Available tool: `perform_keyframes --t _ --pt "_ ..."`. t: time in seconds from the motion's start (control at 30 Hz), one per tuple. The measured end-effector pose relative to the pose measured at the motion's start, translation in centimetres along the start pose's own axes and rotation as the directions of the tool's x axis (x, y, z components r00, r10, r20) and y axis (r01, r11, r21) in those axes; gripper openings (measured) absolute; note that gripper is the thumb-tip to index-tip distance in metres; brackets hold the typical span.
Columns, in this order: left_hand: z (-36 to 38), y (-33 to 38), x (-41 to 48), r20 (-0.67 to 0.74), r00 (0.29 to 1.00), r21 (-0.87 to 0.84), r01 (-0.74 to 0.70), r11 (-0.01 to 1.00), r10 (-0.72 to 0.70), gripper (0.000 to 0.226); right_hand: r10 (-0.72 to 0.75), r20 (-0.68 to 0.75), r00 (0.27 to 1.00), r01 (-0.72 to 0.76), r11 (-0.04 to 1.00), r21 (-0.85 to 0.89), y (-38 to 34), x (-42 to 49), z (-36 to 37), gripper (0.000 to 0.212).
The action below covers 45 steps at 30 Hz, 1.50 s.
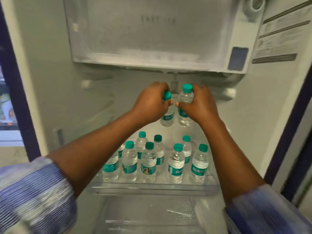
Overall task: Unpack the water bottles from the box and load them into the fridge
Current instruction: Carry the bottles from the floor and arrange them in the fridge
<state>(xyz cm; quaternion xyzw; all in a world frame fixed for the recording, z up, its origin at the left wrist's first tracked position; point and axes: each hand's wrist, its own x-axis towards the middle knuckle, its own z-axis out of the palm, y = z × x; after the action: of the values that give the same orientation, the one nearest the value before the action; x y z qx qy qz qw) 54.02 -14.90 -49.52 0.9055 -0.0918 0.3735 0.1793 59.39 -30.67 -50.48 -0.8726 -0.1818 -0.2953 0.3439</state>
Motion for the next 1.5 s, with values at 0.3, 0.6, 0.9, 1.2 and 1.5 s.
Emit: perform_keyframes --t 0.3,0.6,0.9,1.2,1.5 --pt "10.5 0.2 1.4 0.279 0.941 0.206 0.135 0.969 -0.19 0.031 0.334 0.204 0.92 -0.301 0.937 -0.175 6.1 2.0 5.3 0.068" --pt "14.8 -0.5 -0.1 0.497 0.821 0.378 0.087 0.922 -0.281 0.028 0.446 0.341 0.828 -0.303 0.867 -0.396 9.2 0.0 6.6 0.034" --pt "14.2 -1.1 0.1 0.534 0.798 0.351 0.092 0.932 -0.28 0.033 0.444 0.378 0.813 -0.249 0.85 -0.464 9.0 0.6 6.5 0.01" --pt "13.3 -1.0 -0.6 0.483 0.845 0.287 0.098 0.953 -0.232 0.049 0.407 0.356 0.841 -0.212 0.853 -0.477 7.3 0.6 5.9 0.016" --pt "4.5 -0.2 -1.0 0.371 0.91 0.218 0.108 0.97 -0.185 0.047 0.123 0.351 0.928 -0.008 0.951 -0.31 -0.2 -0.3 2.4 0.028"
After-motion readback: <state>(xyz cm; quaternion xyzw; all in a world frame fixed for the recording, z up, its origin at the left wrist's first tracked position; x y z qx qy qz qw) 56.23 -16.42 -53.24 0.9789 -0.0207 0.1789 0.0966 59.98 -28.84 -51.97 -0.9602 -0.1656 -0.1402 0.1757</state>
